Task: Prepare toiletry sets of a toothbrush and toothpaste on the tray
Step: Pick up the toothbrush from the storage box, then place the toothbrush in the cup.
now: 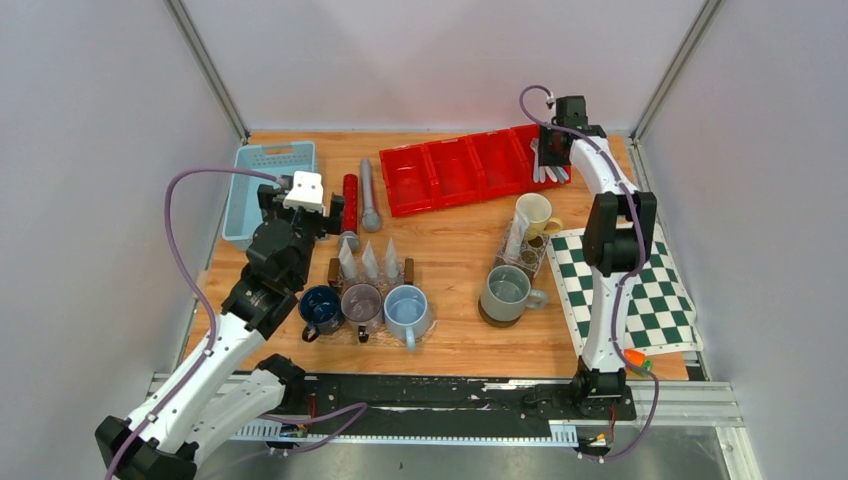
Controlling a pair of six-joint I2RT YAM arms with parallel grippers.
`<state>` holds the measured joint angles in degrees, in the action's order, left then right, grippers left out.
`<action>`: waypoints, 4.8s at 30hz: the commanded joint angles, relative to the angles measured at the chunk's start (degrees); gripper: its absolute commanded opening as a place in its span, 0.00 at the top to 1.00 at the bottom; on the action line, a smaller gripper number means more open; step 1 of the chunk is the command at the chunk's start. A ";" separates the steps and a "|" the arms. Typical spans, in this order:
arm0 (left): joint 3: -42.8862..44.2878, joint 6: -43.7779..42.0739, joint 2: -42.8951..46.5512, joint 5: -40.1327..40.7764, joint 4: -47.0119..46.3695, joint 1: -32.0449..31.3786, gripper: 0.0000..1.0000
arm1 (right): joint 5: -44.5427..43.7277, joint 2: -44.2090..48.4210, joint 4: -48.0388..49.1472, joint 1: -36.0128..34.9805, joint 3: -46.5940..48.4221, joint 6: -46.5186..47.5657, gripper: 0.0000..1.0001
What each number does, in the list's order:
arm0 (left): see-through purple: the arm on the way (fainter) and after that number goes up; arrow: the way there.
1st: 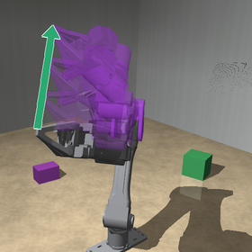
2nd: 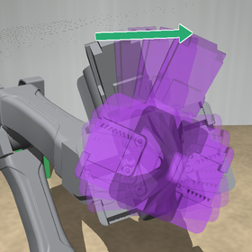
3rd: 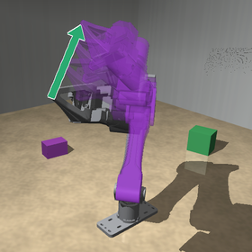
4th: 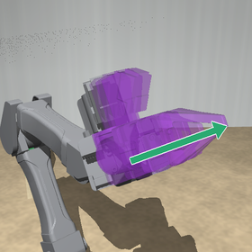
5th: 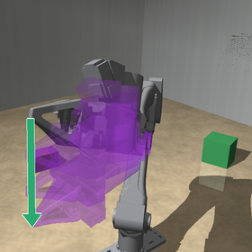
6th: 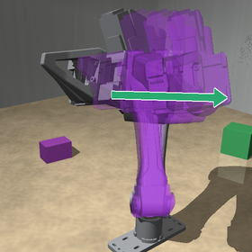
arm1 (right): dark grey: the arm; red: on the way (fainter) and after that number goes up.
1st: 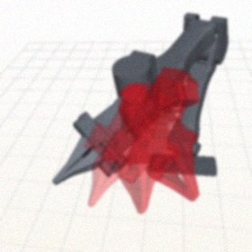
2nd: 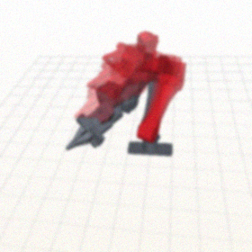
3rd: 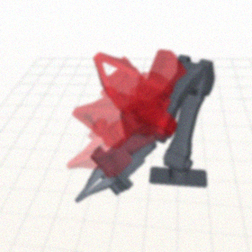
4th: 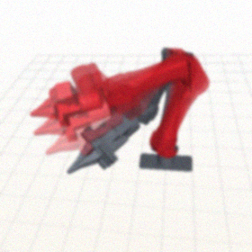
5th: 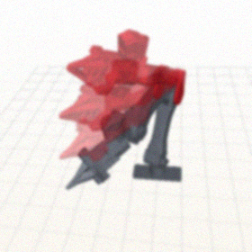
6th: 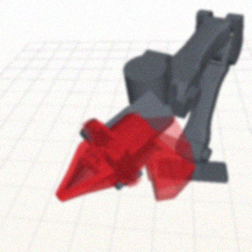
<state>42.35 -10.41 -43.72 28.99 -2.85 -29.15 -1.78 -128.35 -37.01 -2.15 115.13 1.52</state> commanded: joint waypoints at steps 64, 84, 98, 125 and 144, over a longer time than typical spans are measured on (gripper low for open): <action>-1.65 -0.80 -3.38 -2.72 -5.24 0.43 0.00 | 6.85 -3.46 7.22 1.53 -3.06 5.28 0.93; -1.54 -0.56 -2.53 -2.94 -5.29 0.41 0.00 | 5.91 8.59 9.91 1.45 -4.65 3.69 1.00; 9.13 11.21 -2.40 -8.51 5.81 0.41 0.01 | 9.46 31.55 21.97 -4.15 -23.93 -0.53 1.00; 24.62 40.80 -4.18 -28.55 17.87 0.45 0.08 | 3.20 55.67 58.77 -43.21 -55.34 9.48 1.00; 23.30 49.12 -5.25 -22.31 20.50 3.44 0.33 | -1.20 54.03 68.92 -54.77 -61.90 16.85 1.00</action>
<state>65.28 36.56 -48.93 6.59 19.07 -27.38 -2.09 -74.52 27.81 -55.90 53.25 17.17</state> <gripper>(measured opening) 0.697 0.147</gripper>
